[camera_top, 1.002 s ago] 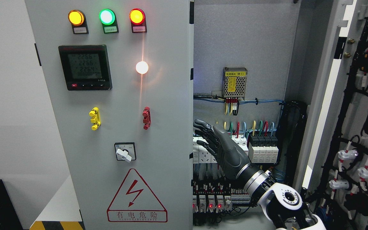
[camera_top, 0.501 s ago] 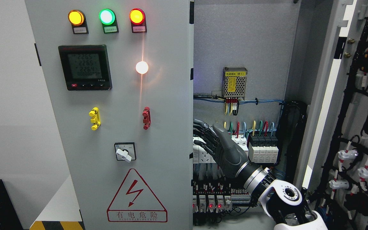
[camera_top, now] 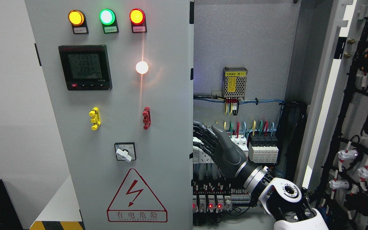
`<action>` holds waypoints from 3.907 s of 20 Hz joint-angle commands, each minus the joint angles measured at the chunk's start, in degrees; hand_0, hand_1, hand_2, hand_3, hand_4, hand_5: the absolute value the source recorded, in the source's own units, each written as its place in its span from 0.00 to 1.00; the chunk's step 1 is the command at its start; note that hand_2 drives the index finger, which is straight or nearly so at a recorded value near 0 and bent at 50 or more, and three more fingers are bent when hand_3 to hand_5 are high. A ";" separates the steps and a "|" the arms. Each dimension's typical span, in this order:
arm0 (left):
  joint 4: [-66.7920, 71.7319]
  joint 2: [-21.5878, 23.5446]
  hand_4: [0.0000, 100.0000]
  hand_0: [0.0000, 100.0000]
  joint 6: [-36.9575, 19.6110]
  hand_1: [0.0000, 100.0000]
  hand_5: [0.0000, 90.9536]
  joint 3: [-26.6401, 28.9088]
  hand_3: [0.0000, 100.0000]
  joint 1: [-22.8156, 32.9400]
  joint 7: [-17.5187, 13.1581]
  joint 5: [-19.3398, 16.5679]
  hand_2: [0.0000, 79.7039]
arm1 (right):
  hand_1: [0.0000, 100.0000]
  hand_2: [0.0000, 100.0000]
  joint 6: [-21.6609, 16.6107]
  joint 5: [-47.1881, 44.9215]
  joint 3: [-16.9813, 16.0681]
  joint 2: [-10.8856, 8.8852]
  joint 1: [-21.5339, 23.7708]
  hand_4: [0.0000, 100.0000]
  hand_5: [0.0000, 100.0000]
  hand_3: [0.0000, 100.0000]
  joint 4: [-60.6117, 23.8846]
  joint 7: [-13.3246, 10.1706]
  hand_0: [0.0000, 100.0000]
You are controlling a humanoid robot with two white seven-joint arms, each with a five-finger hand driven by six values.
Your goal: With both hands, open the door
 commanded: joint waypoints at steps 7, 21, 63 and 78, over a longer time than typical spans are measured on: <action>0.09 0.07 0.00 0.00 0.00 0.00 0.00 0.00 0.00 0.00 -0.04 -0.79 0.00 | 0.00 0.00 0.05 -0.10 -0.31 -0.05 -1.46 0.00 0.00 0.00 2.52 0.61 0.19; 0.00 0.07 0.00 0.00 0.00 0.00 0.00 0.00 0.00 0.00 -0.04 -0.79 0.00 | 0.00 0.00 1.88 -0.10 -0.22 -0.05 -2.78 0.00 0.00 0.00 2.78 3.07 0.19; 0.00 -0.02 0.00 0.00 0.00 0.00 0.00 0.00 0.00 0.00 -0.04 -0.79 0.00 | 0.00 0.00 2.86 -0.10 -0.31 -0.05 -5.59 0.00 0.00 0.00 6.30 9.57 0.19; 0.00 0.07 0.00 0.00 0.00 0.00 0.00 0.00 0.00 0.00 -0.04 -0.79 0.00 | 0.00 0.00 2.86 -0.10 -0.40 -0.05 -6.73 0.00 0.00 0.00 7.53 12.48 0.19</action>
